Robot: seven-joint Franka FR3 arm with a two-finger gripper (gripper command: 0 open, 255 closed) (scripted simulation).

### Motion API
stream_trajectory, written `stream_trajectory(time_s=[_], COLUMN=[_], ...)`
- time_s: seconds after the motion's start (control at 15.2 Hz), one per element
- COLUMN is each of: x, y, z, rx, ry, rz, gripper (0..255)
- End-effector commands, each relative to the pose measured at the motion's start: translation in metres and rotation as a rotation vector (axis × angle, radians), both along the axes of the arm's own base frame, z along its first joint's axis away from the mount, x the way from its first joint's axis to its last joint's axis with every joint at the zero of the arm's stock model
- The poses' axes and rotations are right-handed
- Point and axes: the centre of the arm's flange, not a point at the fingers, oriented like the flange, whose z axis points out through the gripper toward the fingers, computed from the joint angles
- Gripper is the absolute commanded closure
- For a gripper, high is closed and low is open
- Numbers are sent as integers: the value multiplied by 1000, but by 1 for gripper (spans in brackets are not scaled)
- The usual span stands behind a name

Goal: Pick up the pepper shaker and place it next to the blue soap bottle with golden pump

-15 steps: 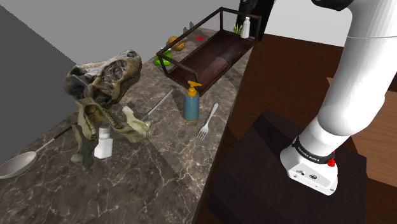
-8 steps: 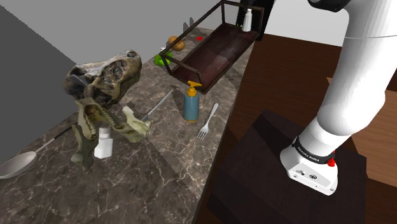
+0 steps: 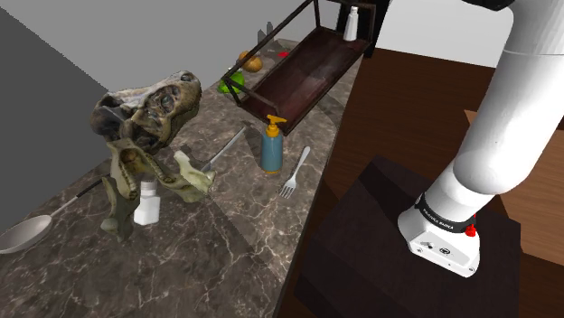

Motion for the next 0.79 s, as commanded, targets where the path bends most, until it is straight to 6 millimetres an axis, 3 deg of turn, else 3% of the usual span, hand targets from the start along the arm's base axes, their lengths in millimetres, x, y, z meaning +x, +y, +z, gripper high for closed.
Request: stream_trajectory(time_s=[0.0, 0.73], x=[0, -17], y=[28, 172], z=[-1, -1], rx=[3, 3], ry=[1, 1], rz=[4, 4], gripper=[255, 255])
